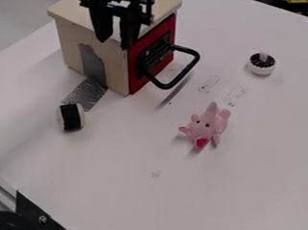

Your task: Put the sushi on top of the drawer

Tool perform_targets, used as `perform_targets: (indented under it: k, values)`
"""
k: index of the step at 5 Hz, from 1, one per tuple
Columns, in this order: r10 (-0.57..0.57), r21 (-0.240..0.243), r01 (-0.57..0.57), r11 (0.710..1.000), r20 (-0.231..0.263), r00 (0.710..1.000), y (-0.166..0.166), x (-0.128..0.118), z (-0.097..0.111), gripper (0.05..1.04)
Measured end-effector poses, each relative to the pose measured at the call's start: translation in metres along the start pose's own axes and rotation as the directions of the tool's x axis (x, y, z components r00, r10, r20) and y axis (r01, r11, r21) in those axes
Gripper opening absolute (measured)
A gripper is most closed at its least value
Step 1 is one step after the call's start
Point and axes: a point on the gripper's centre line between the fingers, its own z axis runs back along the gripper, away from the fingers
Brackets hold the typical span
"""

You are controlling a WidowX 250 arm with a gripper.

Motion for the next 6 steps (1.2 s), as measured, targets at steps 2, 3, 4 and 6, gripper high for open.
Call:
perform_targets:
  k: [2,3,4,6]
  values:
    - [-0.06,0.033,0.061,0.998,-0.03,0.998,-0.002,-0.063,-0.043,0.999]
    - [-0.077,0.082,0.079,0.993,-0.036,0.996,0.021,-0.072,-0.066,0.999]
    - [-0.086,0.111,0.092,0.99,-0.056,0.995,0.038,-0.072,-0.076,0.999]
    - [-0.065,0.104,0.076,0.992,-0.1,0.993,0.056,-0.071,-0.1,0.999]
